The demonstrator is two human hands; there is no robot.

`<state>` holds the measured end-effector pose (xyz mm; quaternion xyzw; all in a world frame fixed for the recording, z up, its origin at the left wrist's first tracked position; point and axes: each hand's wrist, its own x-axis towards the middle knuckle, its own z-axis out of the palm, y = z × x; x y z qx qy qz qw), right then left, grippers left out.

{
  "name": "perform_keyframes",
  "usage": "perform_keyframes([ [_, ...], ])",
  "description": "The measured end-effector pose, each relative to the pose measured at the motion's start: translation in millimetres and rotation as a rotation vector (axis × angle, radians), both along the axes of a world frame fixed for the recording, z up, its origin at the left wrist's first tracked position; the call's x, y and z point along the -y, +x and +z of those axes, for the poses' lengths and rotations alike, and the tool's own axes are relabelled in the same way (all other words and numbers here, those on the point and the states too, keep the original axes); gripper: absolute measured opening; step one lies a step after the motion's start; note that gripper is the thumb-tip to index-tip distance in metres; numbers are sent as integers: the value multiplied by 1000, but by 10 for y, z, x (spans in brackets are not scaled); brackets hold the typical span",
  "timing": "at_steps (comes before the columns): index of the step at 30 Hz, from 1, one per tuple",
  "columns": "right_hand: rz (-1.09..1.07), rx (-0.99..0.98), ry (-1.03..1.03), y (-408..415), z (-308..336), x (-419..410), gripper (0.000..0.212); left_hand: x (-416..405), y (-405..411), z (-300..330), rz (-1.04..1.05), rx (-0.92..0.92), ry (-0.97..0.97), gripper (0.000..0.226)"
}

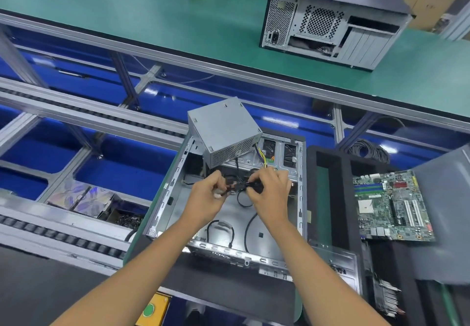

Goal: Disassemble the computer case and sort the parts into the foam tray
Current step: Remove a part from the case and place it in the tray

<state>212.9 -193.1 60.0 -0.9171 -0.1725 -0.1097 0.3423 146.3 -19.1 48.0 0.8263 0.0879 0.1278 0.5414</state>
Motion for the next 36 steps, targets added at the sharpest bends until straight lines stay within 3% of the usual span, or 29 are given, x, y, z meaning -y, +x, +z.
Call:
perform_keyframes([
  [4,-34,-13,-24,-21,-15,-23,35,-50,53,-95,9,15,46,62],
  [10,-14,-7,-138,-33,14,-40,33,-66,64,-122,24,-19,93,55],
  [14,-25,3,-250,-4,33,-78,26,-48,-1,-11,14,-147,-55,34],
  [16,-47,4,-264,-12,23,-110,27,-43,-60,69,15,-202,-187,38],
  [18,-55,18,-260,-69,-11,-147,31,-50,-98,128,50,-257,-184,41],
  [22,-56,-7,-241,-242,-4,-220,43,-114,-175,169,125,-459,11,39],
  [25,23,-3,-223,-382,-1,-280,42,-178,-280,155,122,-532,361,37],
  [27,87,3,-213,-496,9,-343,34,-220,-352,152,74,-473,543,42],
  [31,235,-42,-211,-731,69,-555,9,-443,-521,209,-159,-210,655,34],
  [33,290,-120,-190,-821,130,-709,9,-634,-638,225,-283,-69,850,30],
  [36,265,-187,-203,-975,140,-986,13,-951,-969,157,-178,-22,960,43],
])
